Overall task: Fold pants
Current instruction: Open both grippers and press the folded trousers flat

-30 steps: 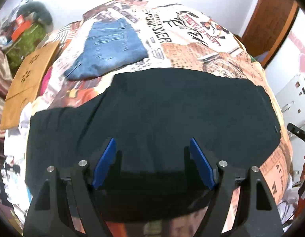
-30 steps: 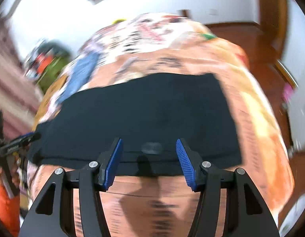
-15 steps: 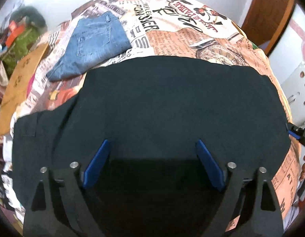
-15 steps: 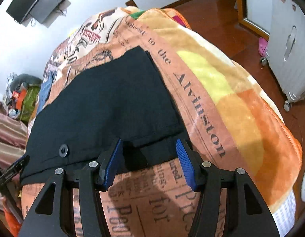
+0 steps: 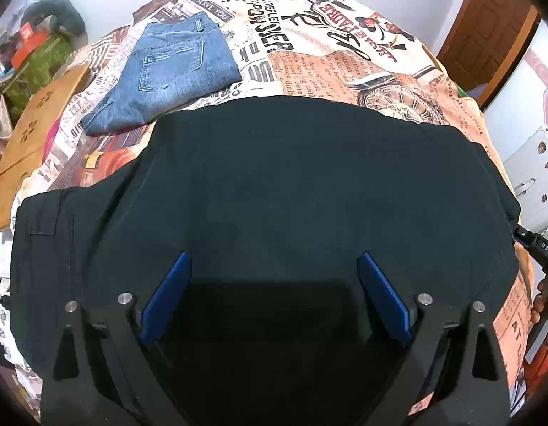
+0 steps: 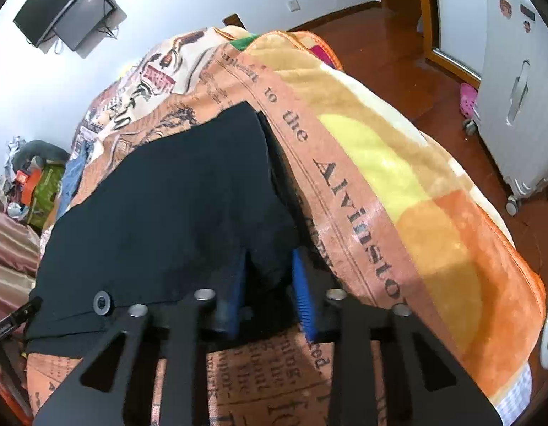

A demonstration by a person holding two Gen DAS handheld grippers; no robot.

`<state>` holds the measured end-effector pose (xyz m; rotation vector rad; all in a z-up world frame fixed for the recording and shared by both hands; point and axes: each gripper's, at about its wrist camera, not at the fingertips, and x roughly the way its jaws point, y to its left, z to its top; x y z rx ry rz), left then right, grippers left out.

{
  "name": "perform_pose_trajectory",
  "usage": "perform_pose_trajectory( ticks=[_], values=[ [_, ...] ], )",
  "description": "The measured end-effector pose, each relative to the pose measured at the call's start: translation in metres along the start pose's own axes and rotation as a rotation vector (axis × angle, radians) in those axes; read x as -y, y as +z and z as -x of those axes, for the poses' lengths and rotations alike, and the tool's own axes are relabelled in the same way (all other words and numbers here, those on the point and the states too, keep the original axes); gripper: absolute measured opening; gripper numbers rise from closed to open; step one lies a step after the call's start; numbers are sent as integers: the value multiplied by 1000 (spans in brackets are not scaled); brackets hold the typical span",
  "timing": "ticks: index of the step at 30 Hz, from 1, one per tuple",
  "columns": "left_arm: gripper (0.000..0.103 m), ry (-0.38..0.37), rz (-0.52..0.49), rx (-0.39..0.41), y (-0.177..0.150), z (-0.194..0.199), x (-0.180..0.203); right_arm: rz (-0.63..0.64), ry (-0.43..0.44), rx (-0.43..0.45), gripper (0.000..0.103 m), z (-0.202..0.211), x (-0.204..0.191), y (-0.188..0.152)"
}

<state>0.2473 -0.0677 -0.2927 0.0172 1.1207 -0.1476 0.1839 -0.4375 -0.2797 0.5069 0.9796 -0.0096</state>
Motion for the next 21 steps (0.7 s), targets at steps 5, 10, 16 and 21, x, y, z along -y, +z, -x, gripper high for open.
perform_pose_trajectory(
  ticks=[5, 10, 16, 21],
  values=[
    [96, 2, -1, 2, 0, 0, 0, 96, -53, 76, 9, 21, -17, 2],
    [96, 4, -3, 4, 0, 1, 0, 120, -54, 135, 8, 51, -22, 9],
    [96, 4, -4, 4, -1, 1, 0, 131, -93, 68, 8, 36, -17, -2],
    [96, 7, -6, 5, -1, 2, 0, 112, -117, 2, 11, 16, -10, -12]
  ],
)
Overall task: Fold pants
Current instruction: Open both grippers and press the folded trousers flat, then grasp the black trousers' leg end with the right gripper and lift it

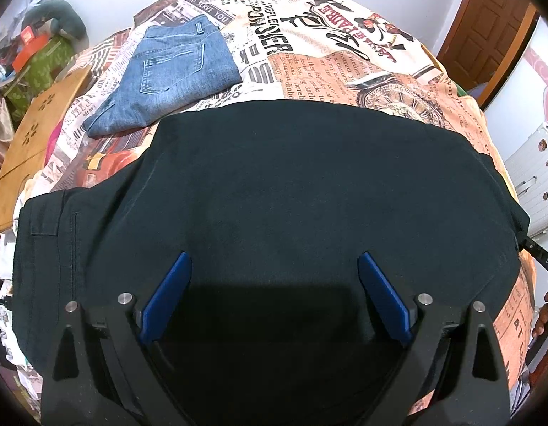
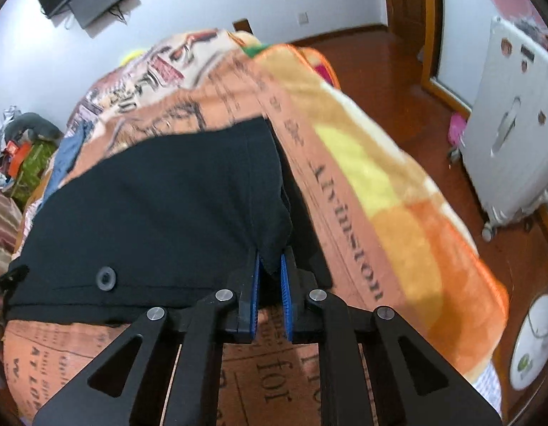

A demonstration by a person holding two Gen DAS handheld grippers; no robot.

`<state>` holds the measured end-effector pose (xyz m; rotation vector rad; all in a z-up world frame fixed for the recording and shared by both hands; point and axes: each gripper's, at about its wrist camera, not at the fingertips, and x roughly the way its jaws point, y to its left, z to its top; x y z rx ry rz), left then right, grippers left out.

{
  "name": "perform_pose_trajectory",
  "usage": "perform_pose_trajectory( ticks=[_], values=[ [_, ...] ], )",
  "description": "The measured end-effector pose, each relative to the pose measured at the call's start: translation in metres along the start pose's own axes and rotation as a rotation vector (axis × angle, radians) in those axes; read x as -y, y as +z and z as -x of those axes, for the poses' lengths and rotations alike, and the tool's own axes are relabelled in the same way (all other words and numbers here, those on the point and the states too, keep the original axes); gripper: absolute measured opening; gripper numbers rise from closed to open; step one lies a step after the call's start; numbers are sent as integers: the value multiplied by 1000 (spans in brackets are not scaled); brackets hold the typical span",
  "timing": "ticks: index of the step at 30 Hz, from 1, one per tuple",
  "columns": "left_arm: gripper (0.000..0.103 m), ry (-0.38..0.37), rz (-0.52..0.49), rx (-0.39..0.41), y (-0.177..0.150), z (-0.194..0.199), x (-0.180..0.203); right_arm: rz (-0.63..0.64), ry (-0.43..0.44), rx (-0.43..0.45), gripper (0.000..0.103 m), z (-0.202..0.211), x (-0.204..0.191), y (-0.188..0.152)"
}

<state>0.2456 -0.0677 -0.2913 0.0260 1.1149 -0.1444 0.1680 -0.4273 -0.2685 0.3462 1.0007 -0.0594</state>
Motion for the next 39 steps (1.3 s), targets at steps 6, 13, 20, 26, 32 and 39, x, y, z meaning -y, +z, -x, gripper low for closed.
perform_pose_trajectory(
  ticks=[6, 13, 20, 26, 32, 39],
  values=[
    [96, 13, -32, 2, 2, 5, 4, 12, -77, 1, 20, 9, 9, 2],
    [96, -3, -130, 60, 12, 26, 32, -107, -66, -22, 31, 28, 39, 2],
    [96, -47, -201, 60, 20, 22, 71, -210, 81, -18, 54, 36, 30, -13],
    [96, -44, -270, -15, 11, -1, 93, -293, 154, -63, 54, 9, 30, -19],
    [98, -89, -214, -54, 13, -11, 86, -290, 166, -50, 54, -9, 29, -9],
    [99, -72, -225, -43, 9, -11, 91, -223, 101, -9, 28, -13, 24, -6]
  ],
)
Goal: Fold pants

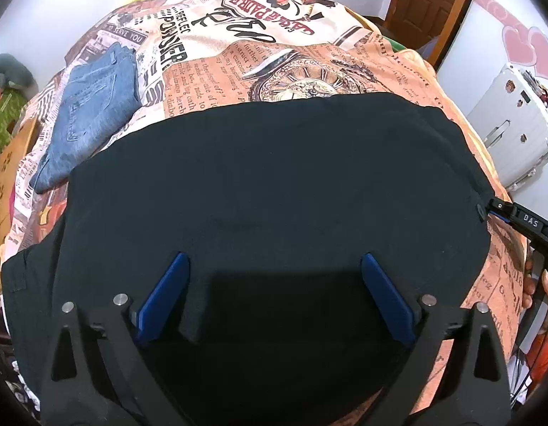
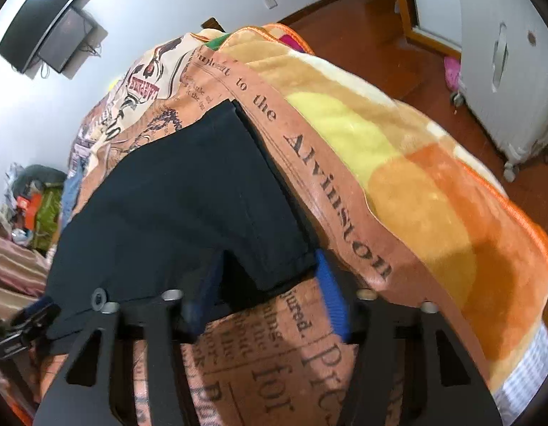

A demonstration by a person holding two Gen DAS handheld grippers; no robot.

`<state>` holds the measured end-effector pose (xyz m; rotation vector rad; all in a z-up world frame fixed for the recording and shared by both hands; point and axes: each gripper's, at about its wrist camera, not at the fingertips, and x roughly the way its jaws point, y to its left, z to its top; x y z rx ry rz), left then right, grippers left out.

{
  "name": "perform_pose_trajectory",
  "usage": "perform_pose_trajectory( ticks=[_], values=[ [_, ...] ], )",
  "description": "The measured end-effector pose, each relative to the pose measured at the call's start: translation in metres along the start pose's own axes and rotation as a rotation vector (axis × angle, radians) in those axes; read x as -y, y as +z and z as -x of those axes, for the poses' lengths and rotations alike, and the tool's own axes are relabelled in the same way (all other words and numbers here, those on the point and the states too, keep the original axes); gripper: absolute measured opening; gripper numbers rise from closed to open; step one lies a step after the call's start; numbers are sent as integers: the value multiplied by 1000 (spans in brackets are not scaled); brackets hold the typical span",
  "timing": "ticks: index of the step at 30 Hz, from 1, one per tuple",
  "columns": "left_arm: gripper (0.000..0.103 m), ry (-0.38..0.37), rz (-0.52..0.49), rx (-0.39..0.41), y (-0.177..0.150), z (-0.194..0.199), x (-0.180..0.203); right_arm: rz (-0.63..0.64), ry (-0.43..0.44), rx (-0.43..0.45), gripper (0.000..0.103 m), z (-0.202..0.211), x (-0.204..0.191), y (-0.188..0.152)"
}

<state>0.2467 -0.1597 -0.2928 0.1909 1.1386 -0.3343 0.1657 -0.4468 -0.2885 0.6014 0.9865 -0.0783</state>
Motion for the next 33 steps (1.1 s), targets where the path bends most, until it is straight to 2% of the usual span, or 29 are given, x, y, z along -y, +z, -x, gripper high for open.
perform_pose_trajectory(
  ticks=[4, 9, 15, 20, 26, 33],
  values=[
    [99, 0, 0, 0, 0, 0, 0, 2, 16, 22, 19, 6, 3, 3],
    [99, 12, 14, 6, 1, 6, -6, 47, 44, 95, 18, 32, -13, 14],
    [99, 16, 37, 83, 2, 34, -16, 112, 142, 200, 18, 75, -53, 36],
    [99, 25, 62, 159, -1, 65, -32, 185, 236, 247, 17, 99, -96, 49],
    [99, 46, 118, 219, -15, 94, -60, 293, 337, 255, 17, 107, -153, 52],
    [99, 97, 212, 281, -42, 122, -105, 426, 422, 213, 17, 90, -223, 41]
  ],
)
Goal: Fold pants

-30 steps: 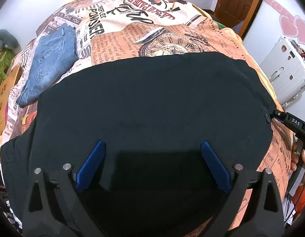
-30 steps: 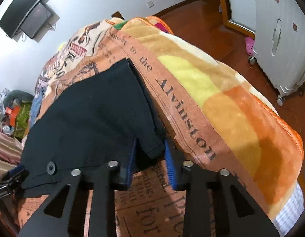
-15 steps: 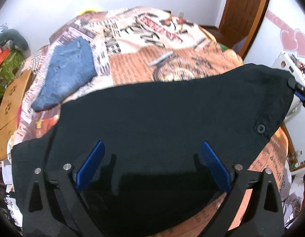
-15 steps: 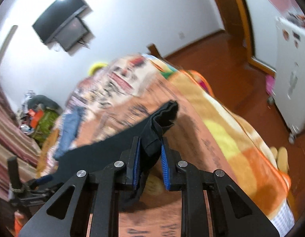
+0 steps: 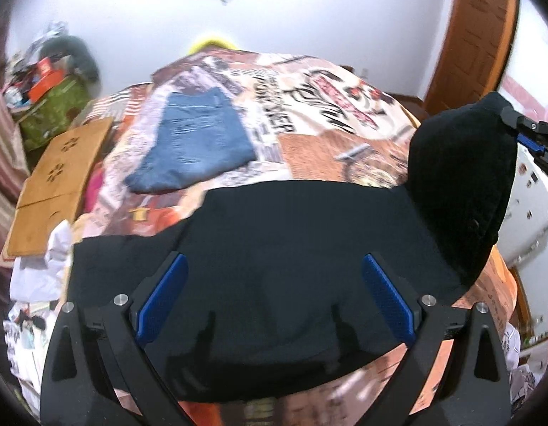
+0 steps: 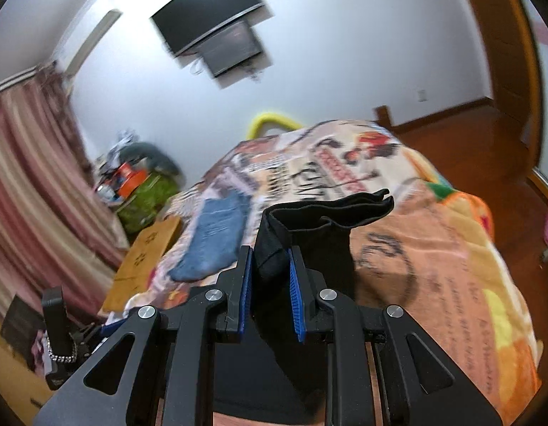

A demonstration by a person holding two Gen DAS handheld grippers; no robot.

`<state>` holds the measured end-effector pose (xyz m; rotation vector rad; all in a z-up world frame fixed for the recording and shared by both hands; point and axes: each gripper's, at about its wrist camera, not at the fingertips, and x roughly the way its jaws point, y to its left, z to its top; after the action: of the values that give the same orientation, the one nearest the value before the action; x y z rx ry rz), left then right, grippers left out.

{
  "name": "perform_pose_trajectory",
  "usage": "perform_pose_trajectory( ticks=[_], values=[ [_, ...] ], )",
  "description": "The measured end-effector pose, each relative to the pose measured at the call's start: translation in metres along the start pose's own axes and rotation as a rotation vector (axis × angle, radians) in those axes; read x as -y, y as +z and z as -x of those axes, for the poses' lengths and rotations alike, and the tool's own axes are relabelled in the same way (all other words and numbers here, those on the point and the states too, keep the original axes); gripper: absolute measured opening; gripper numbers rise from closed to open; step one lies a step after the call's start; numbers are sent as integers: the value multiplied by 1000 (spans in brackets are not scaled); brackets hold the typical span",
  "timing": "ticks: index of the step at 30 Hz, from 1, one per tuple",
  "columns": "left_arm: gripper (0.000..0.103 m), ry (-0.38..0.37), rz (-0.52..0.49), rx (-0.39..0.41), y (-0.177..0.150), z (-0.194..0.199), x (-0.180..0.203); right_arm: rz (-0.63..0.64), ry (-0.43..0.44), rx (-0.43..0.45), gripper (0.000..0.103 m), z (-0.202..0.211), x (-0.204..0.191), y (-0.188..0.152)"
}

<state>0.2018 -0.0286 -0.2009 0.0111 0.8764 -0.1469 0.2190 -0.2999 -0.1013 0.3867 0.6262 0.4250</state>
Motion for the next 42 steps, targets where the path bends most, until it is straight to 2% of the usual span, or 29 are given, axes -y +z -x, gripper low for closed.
perform_pose_trajectory(
  ticks=[5, 10, 15, 18, 20, 22, 28, 31, 36, 39, 42],
  values=[
    [99, 53, 82, 16, -12, 14, -42, 52, 81, -99, 17, -42, -38, -14],
    [99, 77, 165, -4, -27, 17, -73, 104, 144, -288, 17, -91, -66, -60],
    [99, 77, 206, -33, -36, 10, -84, 156, 170, -474, 17, -122, -82, -109],
    [99, 75, 193, -40, -35, 8, -79, 167, 178, -535, 20, -123, -88, -118],
    [99, 71, 177, -40, -30, 6, -73, 186, 156, -523, 31, -116, -89, -113],
    [99, 66, 151, -32, -22, 5, -64, 196, 137, -470, 43, -104, -85, -102],
    [99, 30, 54, -20, 9, -9, -27, 212, 29, -318, 44, -78, -54, -57],
    [99, -1, 8, -39, 26, -24, -8, 208, -31, -287, 44, -78, -35, -39],
    [99, -46, -50, -100, 49, -59, 20, 216, -104, -290, 44, -90, -3, -21],
    [99, -73, -80, -157, 58, -85, 37, 210, -111, -320, 44, -104, 14, -21],
    [99, -67, -120, -201, 59, -108, 52, 201, -108, -363, 44, -122, 26, -30]
  ],
)
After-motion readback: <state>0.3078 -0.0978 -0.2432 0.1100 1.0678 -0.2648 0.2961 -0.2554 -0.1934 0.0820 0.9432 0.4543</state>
